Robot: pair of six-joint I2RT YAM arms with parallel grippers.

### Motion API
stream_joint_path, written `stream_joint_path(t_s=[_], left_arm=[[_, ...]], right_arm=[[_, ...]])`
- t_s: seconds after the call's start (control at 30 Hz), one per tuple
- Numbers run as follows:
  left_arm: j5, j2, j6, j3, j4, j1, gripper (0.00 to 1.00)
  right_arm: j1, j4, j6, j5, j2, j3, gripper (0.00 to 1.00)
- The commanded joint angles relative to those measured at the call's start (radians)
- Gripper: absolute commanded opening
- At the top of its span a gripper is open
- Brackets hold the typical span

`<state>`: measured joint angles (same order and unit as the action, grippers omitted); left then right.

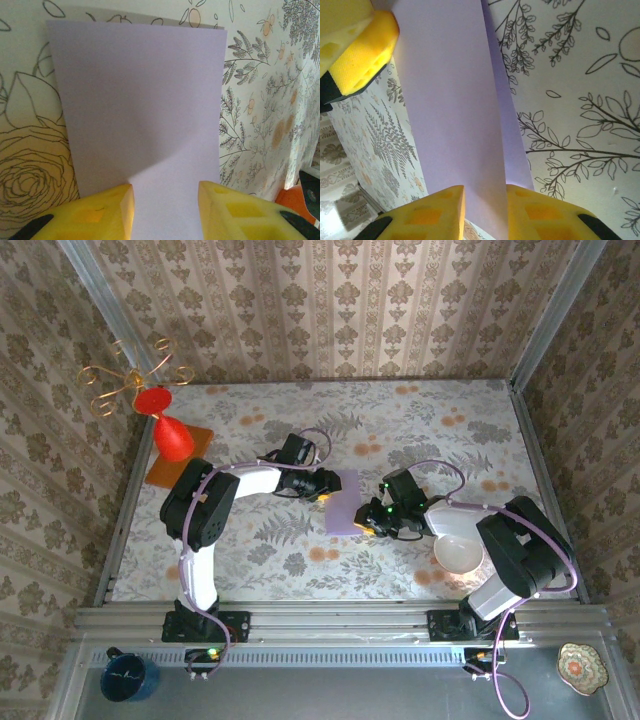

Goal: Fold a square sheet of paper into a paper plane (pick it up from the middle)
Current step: Fold the triangle a second time at the center of the table.

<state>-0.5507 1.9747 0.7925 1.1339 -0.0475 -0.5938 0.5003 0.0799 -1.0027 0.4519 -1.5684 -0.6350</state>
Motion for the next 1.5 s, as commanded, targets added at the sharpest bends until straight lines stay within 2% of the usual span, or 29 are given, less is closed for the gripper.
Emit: stream_joint_path(t_s=[0.0, 0.27, 0.43, 0.53, 0.63, 0.8, 0.93, 1.23, 1.47], left_arm=[[0.047, 0.038, -0.004, -0.039, -0.074, 0.002, 0.40], [0.042, 0.035, -0.004, -0.031, -0.080, 0.002, 0.40], [0.014, -0.001, -0.032, 0.026, -0.091, 0.008, 0.41], [0.029, -0.038, -0.039, 0.048, -0.085, 0.017, 0.41], [0.047, -0.034, -0.044, 0.059, -0.086, 0.030, 0.40], [0.088, -0.004, -0.049, 0.055, -0.096, 0.043, 0.31], [0.080, 0.016, -0.048, 0.051, -0.092, 0.043, 0.26], [0.068, 0.029, -0.045, 0.030, -0.083, 0.037, 0.21], [0.074, 0.024, -0.049, 0.024, -0.089, 0.034, 0.17]], right_arm=[[0.001, 0.017, -0.009, -0.023, -0.001, 0.004, 0.27], [-0.006, 0.012, -0.007, -0.033, 0.007, 0.012, 0.21], [-0.014, 0.005, 0.006, -0.036, 0.010, 0.020, 0.05], [-0.016, -0.013, 0.017, -0.037, 0.017, 0.023, 0.00], [-0.016, -0.021, 0.033, -0.030, 0.022, 0.019, 0.00], [-0.016, -0.031, 0.064, -0.018, 0.027, 0.000, 0.00], [-0.016, -0.021, 0.082, -0.002, 0.028, -0.012, 0.00], [-0.011, 0.031, 0.116, 0.072, 0.009, -0.062, 0.00], [0.008, 0.072, 0.113, 0.093, -0.067, -0.143, 0.00]])
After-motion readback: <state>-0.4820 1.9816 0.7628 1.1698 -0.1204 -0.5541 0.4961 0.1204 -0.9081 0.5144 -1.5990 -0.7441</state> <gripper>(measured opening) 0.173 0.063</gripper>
